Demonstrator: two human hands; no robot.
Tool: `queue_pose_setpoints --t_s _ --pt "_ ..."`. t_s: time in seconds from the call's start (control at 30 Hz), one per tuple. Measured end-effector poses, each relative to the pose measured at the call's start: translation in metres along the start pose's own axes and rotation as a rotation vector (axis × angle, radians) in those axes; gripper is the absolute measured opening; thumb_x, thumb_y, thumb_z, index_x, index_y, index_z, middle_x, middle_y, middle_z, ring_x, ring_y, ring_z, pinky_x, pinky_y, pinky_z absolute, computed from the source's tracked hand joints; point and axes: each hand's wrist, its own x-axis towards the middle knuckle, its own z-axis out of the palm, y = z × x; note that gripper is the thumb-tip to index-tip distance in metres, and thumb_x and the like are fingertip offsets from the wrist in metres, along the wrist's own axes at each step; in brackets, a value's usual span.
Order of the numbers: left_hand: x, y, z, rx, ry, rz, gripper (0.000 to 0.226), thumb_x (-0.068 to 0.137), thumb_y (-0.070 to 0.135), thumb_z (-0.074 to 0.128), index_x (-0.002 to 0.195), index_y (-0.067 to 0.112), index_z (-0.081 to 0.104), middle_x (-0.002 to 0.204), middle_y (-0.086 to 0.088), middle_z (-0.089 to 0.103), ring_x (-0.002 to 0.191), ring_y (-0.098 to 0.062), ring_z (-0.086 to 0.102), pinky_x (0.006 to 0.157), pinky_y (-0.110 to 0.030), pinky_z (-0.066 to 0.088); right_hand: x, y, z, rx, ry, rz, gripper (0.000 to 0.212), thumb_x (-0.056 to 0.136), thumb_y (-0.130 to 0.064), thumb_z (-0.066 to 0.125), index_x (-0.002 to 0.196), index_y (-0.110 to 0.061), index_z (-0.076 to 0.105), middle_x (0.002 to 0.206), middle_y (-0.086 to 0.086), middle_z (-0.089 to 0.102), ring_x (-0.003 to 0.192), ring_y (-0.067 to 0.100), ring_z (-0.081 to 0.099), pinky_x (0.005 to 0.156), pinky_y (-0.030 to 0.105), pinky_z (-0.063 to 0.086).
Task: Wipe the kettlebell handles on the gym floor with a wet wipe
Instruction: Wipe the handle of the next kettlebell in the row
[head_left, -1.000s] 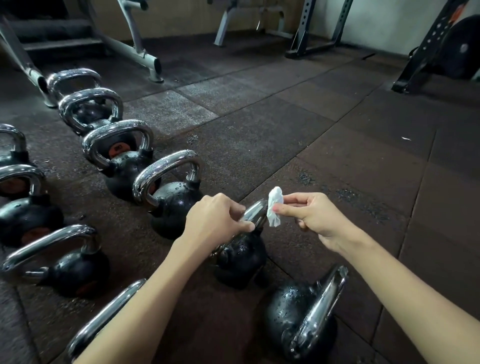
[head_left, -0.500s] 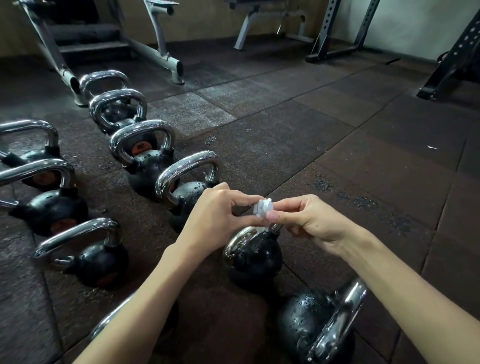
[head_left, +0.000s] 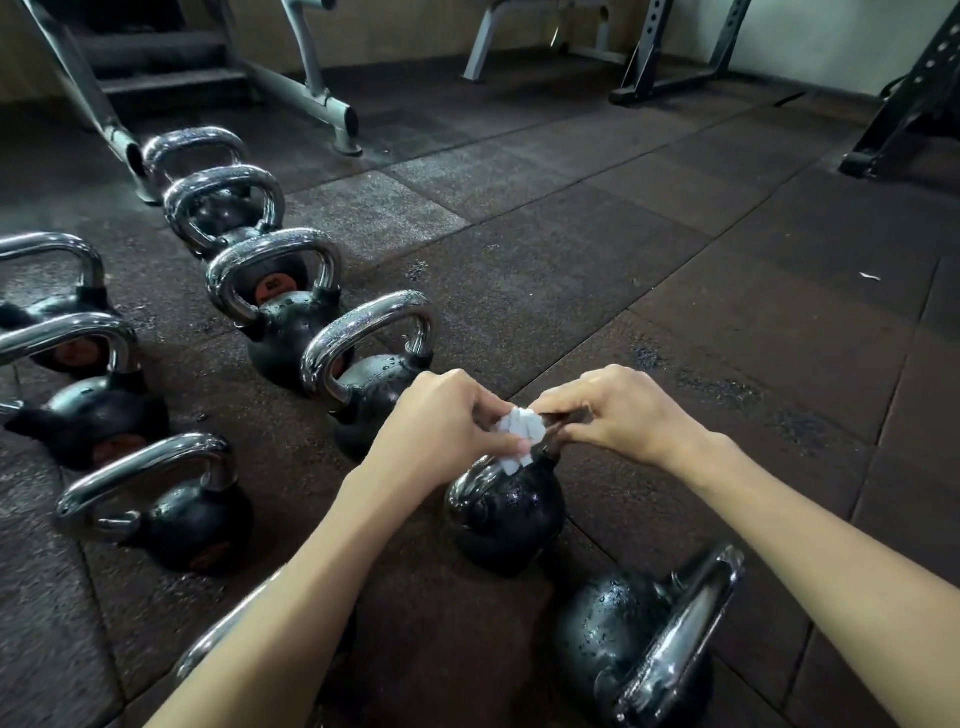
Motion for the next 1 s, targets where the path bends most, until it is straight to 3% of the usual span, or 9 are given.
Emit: queue_pose_setpoints --t_s 0.13,0.23,0.33,0.47,0.57,0.63,0.73,0.87,1.0 --pt "0.026 0.023 0.014 0.113 -0.038 -0.063 0.025 0.069 0.05 0.091 0.092 0.043 0.083 0.074 0.004 0.07 0.075 -0.016 0.064 0.066 -0.029 0.052 -0.004 0.017 0.002 0.045 0.029 0.045 0.041 0.081 -0.039 0.082 0.116 -0.055 0.067 0.101 -0.021 0.076 0.078 0.004 0.062 0.07 0.029 0.05" --pt "0.036 0.029 0.019 0.129 -0.06 -0.05 0.023 0.07 0.05 0.091 0.089 0.039 0.083 0.062 0.007 0.059 0.066 -0.014 0.056 0.06 -0.027 0.043 -0.008 0.028 0.0 0.105 0.041 0.092 0.047 0.082 -0.042 0.081 0.117 -0.064 0.059 0.103 -0.024 0.076 0.082 0.003 0.068 0.074 0.03 0.053" --pt "0.03 0.018 0.016 0.078 -0.037 -0.017 0.022 0.073 0.055 0.087 0.083 0.036 0.083 0.049 0.003 0.052 0.05 -0.01 0.04 0.05 -0.02 0.031 -0.01 0.041 0.0 0.133 0.027 0.134 0.042 0.08 -0.037 0.084 0.114 -0.057 0.069 0.1 -0.032 0.073 0.089 -0.002 0.069 0.083 0.032 0.055" --pt "0.021 0.024 0.022 0.107 -0.022 0.003 0.017 0.074 0.051 0.087 0.085 0.039 0.083 0.054 0.003 0.06 0.049 -0.008 0.045 0.05 -0.02 0.034 -0.012 0.039 0.004 0.149 0.038 0.108 0.037 0.082 -0.036 0.081 0.112 -0.055 0.071 0.096 -0.032 0.073 0.086 0.001 0.07 0.08 0.03 0.054" --pt "0.029 0.033 0.025 0.186 -0.006 -0.016 0.022 0.075 0.051 0.087 0.094 0.042 0.083 0.072 0.004 0.07 0.07 -0.014 0.061 0.061 -0.026 0.041 -0.007 0.032 0.005 0.157 0.047 0.054 0.027 0.083 -0.055 0.073 0.11 -0.057 0.07 0.096 -0.029 0.074 0.078 0.001 0.066 0.071 0.025 0.048" --pt "0.028 0.028 0.019 0.188 -0.01 -0.027 0.024 0.075 0.051 0.087 0.097 0.044 0.082 0.066 0.006 0.067 0.063 -0.008 0.057 0.057 -0.025 0.039 -0.001 0.032 0.006 0.146 0.045 0.025 0.034 0.08 -0.061 0.068 0.114 -0.059 0.067 0.101 -0.031 0.074 0.083 0.0 0.068 0.073 0.027 0.051" --pt "0.009 0.01 0.008 0.064 0.03 -0.002 0.021 0.074 0.05 0.089 0.094 0.045 0.081 0.049 0.0 0.054 0.046 -0.01 0.038 0.046 -0.017 0.03 0.001 0.042 0.009 0.138 0.074 0.046 0.039 0.081 -0.048 0.078 0.117 -0.057 0.067 0.107 -0.03 0.074 0.089 0.002 0.071 0.08 0.031 0.055" --pt "-0.024 -0.007 0.014 -0.185 0.12 -0.03 0.03 0.071 0.044 0.092 0.097 0.049 0.079 0.078 0.02 0.074 0.051 0.002 0.04 0.05 -0.016 0.031 -0.003 0.059 0.012 0.165 0.108 0.088 0.05 0.079 -0.033 0.087 0.116 -0.059 0.066 0.105 -0.029 0.075 0.089 -0.012 0.067 0.083 0.029 0.054" --pt "-0.028 -0.009 0.038 -0.277 0.265 -0.04 0.036 0.071 0.039 0.093 0.105 0.036 0.082 0.086 0.026 0.075 0.058 0.014 0.049 0.058 -0.007 0.035 -0.005 0.066 0.011 0.161 0.117 0.121 0.058 0.079 -0.033 0.086 0.114 -0.069 0.056 0.098 -0.023 0.077 0.083 0.001 0.071 0.082 0.034 0.056"
